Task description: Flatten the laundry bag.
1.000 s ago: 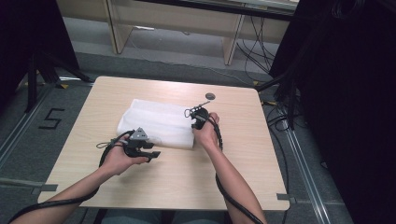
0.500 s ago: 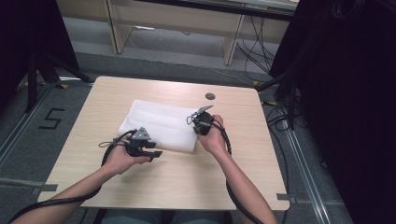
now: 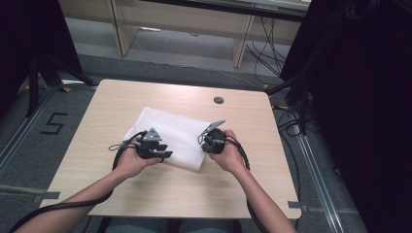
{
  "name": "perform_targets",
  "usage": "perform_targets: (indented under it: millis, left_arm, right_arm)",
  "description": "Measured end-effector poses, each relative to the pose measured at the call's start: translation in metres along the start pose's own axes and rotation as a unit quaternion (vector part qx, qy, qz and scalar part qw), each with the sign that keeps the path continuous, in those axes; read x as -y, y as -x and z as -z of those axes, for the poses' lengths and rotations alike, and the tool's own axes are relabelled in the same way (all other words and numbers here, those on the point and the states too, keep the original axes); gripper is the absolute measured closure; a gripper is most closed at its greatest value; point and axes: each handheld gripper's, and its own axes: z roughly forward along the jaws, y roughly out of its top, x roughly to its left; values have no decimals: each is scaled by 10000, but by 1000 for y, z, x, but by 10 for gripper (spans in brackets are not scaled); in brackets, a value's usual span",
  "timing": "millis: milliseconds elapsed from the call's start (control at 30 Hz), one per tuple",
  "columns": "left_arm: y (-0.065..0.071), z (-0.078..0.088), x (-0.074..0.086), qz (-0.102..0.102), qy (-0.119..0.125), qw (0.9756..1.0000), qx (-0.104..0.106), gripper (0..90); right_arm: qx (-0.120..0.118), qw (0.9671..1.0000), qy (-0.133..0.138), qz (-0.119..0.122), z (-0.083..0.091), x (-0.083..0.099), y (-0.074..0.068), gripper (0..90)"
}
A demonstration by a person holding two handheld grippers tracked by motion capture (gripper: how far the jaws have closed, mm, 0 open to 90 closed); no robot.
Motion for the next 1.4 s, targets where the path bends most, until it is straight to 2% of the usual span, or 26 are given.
perform_targets:
  millis: [33,67,100,133,167,200,267,300,333,367,433,467,500,533,567,800,833,867,967,1033,1100,1267,1300,1333,1367,1400]
  left_arm:
    - [0,-3,2,-38,-98,9999,11,639]
    - [1,-6,4,46,-170,9998,45,650]
    - [1,-7,4,-2,-212,9998,25,654]
    - [1,-8,4,-34,-242,9997,27,655]
    - [1,-8,4,-34,-242,9997,27,652]
    - [1,-11,6,106,-332,9994,34,648]
    - [1,-12,7,98,-387,9992,13,639]
    - [1,-14,9,16,-457,9990,24,639]
    - [2,-15,10,55,-439,9990,3,640]
    - [2,-15,10,55,-439,9990,3,641]
    - [2,-14,8,-13,-462,9989,13,643]
    - [3,-14,9,2,-485,9988,32,645]
    - [4,-15,10,35,-455,9989,48,646]
    - [5,-14,9,-41,-479,9988,41,647]
    - [5,-14,9,-41,-479,9988,41,649]
    - [16,-14,10,-166,-532,9983,166,659]
    - [18,-14,11,-225,-568,9980,151,659]
    - [21,-14,11,-252,-558,9981,97,661]
    - [19,-14,11,-258,-549,9980,165,661]
    - [18,-13,11,-263,-561,9979,176,661]
    - [18,-14,11,-166,-517,9983,188,661]
    - [19,-14,12,-140,-536,9983,182,662]
    - [19,-14,12,-140,-536,9983,182,662]
    - [19,-14,12,-151,-536,9983,176,662]
    - [19,-14,11,-249,-540,9981,163,662]
    - [19,-14,11,-249,-540,9981,163,663]
  right_arm:
    - [-60,9999,-67,-94,0,1,-1,870]
    - [-71,9999,-54,-57,-3,3,1,867]
    - [-128,9999,-79,-23,-3,2,3,862]
    - [-113,9997,-114,-191,-2,1,2,851]
    - [-109,9997,-124,-197,-2,0,2,825]
    - [-125,9993,-186,-287,-1,-2,3,796]
    - [-120,9992,-89,-364,0,-4,4,771]
    - [-149,9971,2,-752,6,-8,5,697]
    - [-48,9967,215,-779,8,-11,10,671]
    - [-48,9967,215,-779,8,-11,10,671]
    - [77,9947,396,-951,14,-17,13,632]
    - [275,9931,587,-978,15,-23,19,587]
    - [287,9937,511,-957,16,-27,22,573]
    - [429,9929,598,-931,11,-29,24,554]
    - [410,9938,448,-931,10,-32,27,538]
    - [478,9941,111,-971,-17,-39,36,476]
    - [461,9951,68,-874,-21,-39,38,462]
    - [411,9951,-30,-903,-28,-40,39,449]
    - [254,9948,-250,-953,-40,-38,39,458]
    - [188,9950,-260,-950,-43,-37,39,469]
    - [71,9953,-376,-890,-49,-34,37,498]
    - [-198,9953,-504,-802,-51,-36,31,649]
    - [-198,9953,-504,-802,-51,-36,31,649]
    - [-328,9957,-570,-651,-51,-38,29,737]
    - [-344,9956,-640,-591,-50,-40,27,814]
    - [-344,9956,-640,-591,-50,-40,27,814]
